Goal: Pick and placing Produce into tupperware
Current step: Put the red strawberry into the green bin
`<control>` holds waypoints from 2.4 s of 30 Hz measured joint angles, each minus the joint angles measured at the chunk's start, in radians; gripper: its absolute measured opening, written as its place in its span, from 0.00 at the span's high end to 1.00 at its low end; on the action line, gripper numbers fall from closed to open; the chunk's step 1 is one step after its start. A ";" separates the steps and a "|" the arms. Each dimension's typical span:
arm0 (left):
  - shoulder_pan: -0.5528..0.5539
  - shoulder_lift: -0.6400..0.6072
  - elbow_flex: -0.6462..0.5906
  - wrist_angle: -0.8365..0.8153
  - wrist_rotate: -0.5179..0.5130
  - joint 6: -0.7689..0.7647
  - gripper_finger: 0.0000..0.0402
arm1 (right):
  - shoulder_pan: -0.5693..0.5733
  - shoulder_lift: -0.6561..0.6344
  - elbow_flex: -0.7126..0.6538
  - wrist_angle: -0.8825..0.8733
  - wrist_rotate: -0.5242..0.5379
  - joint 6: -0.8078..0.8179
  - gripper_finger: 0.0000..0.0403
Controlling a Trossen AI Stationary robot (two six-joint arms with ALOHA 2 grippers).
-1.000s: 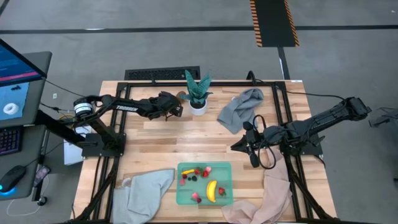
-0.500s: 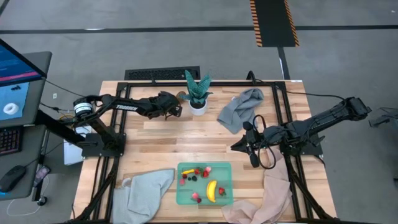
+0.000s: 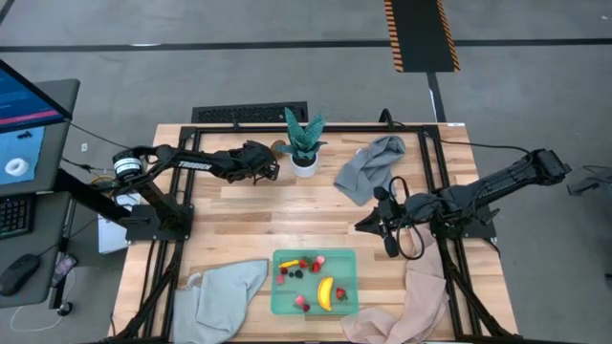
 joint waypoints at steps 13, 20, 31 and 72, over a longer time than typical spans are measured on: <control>0.016 0.000 0.000 -0.016 -0.009 0.037 1.00 | 0.000 0.000 0.000 0.000 0.000 0.000 0.85; 0.021 -0.001 0.000 -0.041 -0.017 0.036 1.00 | 0.000 0.000 0.000 0.000 0.000 0.000 0.85; -0.012 -0.147 0.000 -0.132 -0.101 0.046 1.00 | 0.000 0.000 0.000 0.000 0.000 0.000 0.85; -0.742 -0.342 0.000 0.003 -0.230 -0.123 1.00 | 0.000 0.000 0.000 0.000 0.000 0.000 0.85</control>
